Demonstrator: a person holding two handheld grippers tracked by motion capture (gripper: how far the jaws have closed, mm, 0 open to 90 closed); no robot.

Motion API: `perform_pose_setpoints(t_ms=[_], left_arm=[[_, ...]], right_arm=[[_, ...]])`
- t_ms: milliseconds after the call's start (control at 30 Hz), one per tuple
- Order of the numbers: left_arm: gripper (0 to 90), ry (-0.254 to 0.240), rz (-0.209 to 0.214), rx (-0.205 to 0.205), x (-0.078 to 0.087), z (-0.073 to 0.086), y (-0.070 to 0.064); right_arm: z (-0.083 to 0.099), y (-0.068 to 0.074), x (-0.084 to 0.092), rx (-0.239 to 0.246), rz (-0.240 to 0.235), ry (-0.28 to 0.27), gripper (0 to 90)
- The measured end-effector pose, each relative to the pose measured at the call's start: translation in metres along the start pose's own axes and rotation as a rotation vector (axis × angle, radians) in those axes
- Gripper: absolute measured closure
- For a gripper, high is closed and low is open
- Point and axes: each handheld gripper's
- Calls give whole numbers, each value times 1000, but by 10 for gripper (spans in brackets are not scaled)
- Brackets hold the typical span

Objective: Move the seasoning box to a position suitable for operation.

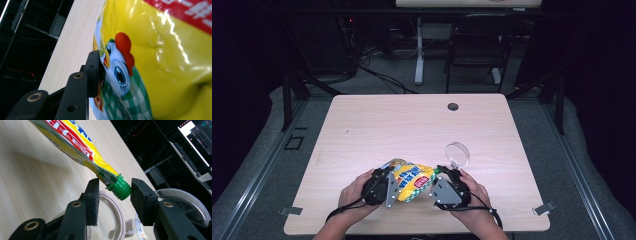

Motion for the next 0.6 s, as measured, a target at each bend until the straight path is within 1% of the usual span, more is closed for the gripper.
perform_pose_setpoints(t_ms=[100, 167, 267, 400, 567, 600], left_arm=[[649, 3, 0, -2, 0, 0, 0], [649, 4, -2, -4, 0, -1, 1], [649, 2, -1, -5, 0, -1, 1], [650, 9, -13, -9, 0, -1, 2], [650, 12, -31, -23, 0, -2, 1], [650, 13, -33, -24, 0, -2, 1]], right_arm=[[0, 0, -1, -2, 0, -4, 593], [-1, 0, -1, 11, 1, 7, 592], [-1, 0, -2, 21, 4, 4, 589], [-3, 0, -2, 39, 7, 14, 589], [-3, 1, -3, 41, 5, 24, 624], [-2, 1, -4, 34, 4, 22, 631]])
Point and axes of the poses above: each handheld gripper's, and its own axes: x roughly backward along the jaws, z roughly out of its underside, y roughly to its left, and after that the axes turned 2 degrees about -y, right-handed
